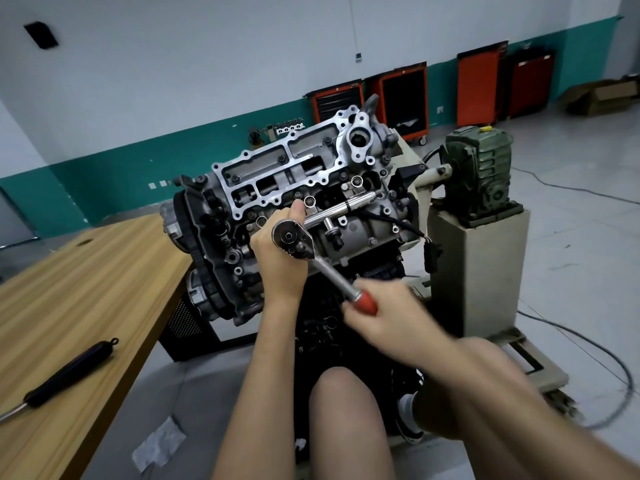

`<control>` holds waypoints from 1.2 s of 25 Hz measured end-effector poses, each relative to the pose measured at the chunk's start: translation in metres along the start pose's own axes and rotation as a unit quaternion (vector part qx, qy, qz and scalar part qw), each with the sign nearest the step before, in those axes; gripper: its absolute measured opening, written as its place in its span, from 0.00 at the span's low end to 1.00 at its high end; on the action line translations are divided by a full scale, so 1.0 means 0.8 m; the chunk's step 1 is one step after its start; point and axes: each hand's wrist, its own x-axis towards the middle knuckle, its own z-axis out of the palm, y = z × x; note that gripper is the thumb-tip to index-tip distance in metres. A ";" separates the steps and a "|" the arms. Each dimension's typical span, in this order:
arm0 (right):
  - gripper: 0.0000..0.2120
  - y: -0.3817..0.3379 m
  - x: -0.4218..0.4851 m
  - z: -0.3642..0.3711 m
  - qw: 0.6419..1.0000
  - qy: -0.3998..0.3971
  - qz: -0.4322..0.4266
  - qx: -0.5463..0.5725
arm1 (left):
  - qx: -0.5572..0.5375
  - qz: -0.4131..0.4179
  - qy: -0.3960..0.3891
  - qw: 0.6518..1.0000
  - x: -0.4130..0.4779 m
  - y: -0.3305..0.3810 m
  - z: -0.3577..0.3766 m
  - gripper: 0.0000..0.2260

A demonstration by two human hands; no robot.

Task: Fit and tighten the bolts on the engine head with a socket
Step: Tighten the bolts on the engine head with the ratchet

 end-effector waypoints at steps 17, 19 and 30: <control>0.19 -0.007 -0.010 0.030 0.998 0.011 0.025 0.048 | -0.034 -0.033 0.002 0.999 0.000 -0.007 -0.005 0.22; 0.19 -0.021 -0.022 0.076 0.986 0.022 0.066 0.152 | -0.028 -0.029 -0.012 0.999 0.002 -0.008 -0.006 0.22; 0.14 0.013 0.058 -0.097 0.975 -0.048 -0.047 -0.211 | 0.024 0.002 -0.068 0.997 0.008 -0.004 -0.005 0.22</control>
